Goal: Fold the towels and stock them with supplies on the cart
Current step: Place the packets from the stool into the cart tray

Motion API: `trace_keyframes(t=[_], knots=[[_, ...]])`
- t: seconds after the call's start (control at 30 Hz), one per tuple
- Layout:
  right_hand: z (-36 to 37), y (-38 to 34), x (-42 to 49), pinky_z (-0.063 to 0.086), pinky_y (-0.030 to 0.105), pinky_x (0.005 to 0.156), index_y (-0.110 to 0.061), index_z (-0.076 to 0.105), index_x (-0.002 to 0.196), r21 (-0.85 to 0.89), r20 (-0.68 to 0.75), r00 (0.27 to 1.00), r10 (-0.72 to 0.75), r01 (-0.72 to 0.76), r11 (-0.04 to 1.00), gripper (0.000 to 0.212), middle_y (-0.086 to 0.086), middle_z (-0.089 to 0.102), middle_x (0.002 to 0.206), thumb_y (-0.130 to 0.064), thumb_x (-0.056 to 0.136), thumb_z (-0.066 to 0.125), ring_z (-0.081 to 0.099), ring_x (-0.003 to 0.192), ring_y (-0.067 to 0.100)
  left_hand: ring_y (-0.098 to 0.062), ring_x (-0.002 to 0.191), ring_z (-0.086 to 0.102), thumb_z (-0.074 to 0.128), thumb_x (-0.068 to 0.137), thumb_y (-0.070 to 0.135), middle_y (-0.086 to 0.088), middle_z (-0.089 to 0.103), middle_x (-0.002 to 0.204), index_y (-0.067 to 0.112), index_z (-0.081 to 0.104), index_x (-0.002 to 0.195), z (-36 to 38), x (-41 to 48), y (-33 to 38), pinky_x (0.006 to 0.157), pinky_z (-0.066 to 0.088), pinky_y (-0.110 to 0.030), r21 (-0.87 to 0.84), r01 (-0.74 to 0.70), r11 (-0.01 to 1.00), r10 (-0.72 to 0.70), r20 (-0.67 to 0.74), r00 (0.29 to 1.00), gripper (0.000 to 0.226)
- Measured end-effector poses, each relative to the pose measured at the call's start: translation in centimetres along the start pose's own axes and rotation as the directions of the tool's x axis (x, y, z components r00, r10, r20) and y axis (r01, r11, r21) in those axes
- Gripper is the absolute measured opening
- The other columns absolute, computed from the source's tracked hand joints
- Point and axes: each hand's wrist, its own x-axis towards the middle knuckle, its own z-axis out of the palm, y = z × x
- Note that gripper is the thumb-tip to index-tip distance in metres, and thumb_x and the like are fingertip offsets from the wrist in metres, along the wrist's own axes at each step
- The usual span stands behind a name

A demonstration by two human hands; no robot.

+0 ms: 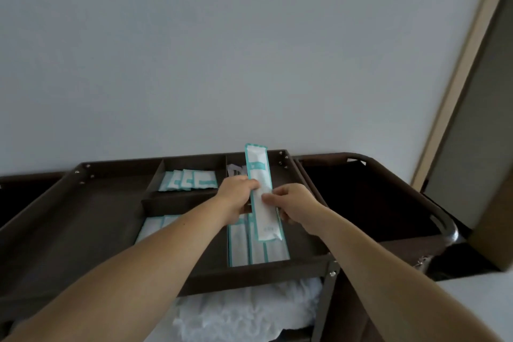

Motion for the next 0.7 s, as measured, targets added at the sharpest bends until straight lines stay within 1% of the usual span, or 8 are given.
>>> trace_keyframes(t=[0.1,0.17,0.23,0.33,0.4,0.47,0.63,0.7], knots=[[-0.4,1.1,-0.1,0.039,0.019,0.042,-0.013,0.071,0.095,0.045,-0.047,0.997,0.058,-0.055,0.997,0.024,0.001,0.073,0.079,-0.034,0.086,0.078,0.055,0.047,0.006,-0.023,0.067,0.072,0.061,0.093,0.007,-0.01,0.074,0.081,0.007,0.069,0.099,0.6,0.2,-0.6,0.053,0.055,-0.03,-0.018,0.047,0.999,-0.045,0.105,0.993,0.01],[-0.5,1.7,0.0,0.042,0.019,0.044,-0.014,0.071,0.093,0.026,-0.069,0.993,0.091,-0.09,0.996,0.023,0.001,0.075,0.08,-0.035,0.085,0.078,0.059,0.048,0.006,-0.022,0.069,0.073,0.061,0.094,0.007,-0.011,0.074,0.085,0.005,0.068,0.101,0.9,0.4,-1.0,0.055,0.056,-0.031,0.036,0.078,0.996,-0.083,0.194,0.977,0.009],[-0.7,2.4,0.4,0.044,0.017,0.042,-0.015,0.07,0.092,0.013,-0.112,0.986,0.126,-0.126,0.992,0.019,-0.001,0.075,0.075,-0.031,0.085,0.078,0.064,0.046,0.006,-0.02,0.065,0.069,0.06,0.093,0.004,-0.012,0.07,0.086,0.003,0.068,0.098,1.2,0.4,-1.4,0.054,0.054,-0.029,0.138,0.07,0.988,-0.101,0.231,0.968,0.01],[-1.2,3.8,1.0,0.04,0.018,0.037,-0.011,0.067,0.086,-0.096,-0.151,0.963,0.225,-0.241,0.966,0.02,-0.004,0.066,0.054,-0.028,0.086,0.077,0.058,0.04,0.008,-0.016,0.06,0.061,0.058,0.088,0.003,-0.011,0.061,0.077,0.005,0.066,0.084,0.7,0.9,-1.1,0.049,0.048,-0.025,0.244,0.011,0.97,-0.042,0.122,0.992,0.008],[-1.1,4.8,1.3,0.042,0.023,0.043,-0.01,0.064,0.081,-0.212,-0.176,0.937,0.303,-0.337,0.917,0.024,0.002,0.063,0.062,-0.03,0.086,0.076,0.055,0.046,0.014,-0.016,0.061,0.06,0.058,0.087,0.005,-0.009,0.061,0.076,0.007,0.064,0.079,-0.3,1.4,-0.4,0.049,0.045,-0.024,0.277,-0.025,0.961,0.019,0.023,1.0,0.01],[-0.7,5.8,1.9,0.046,0.026,0.048,-0.01,0.06,0.076,-0.274,-0.169,0.932,0.32,-0.357,0.893,0.026,0.005,0.062,0.068,-0.029,0.085,0.076,0.055,0.051,0.017,-0.016,0.062,0.06,0.058,0.087,0.008,-0.006,0.06,0.075,0.009,0.063,0.076,-1.4,1.9,0.3,0.05,0.043,-0.025,0.261,-0.04,0.964,0.047,-0.019,0.999,0.012],[0.2,7.1,2.7,0.046,0.026,0.052,-0.008,0.062,0.082,-0.346,-0.145,0.921,0.361,-0.389,0.854,0.025,0.007,0.068,0.074,-0.028,0.085,0.079,0.063,0.06,0.02,-0.016,0.067,0.063,0.061,0.084,0.011,-0.005,0.063,0.083,0.01,0.067,0.081,-2.6,2.1,0.6,0.048,0.045,-0.023,0.29,-0.05,0.956,0.057,-0.017,0.998,0.007],[0.2,7.1,2.9,0.046,0.025,0.05,-0.01,0.063,0.083,-0.362,-0.159,0.918,0.362,-0.396,0.844,0.024,0.006,0.069,0.075,-0.028,0.084,0.079,0.064,0.058,0.018,-0.015,0.071,0.064,0.061,0.084,0.013,-0.005,0.065,0.09,0.01,0.067,0.085,-2.9,2.2,0.2,0.046,0.045,-0.023,0.304,-0.044,0.952,0.051,-0.017,0.999,0.007]])
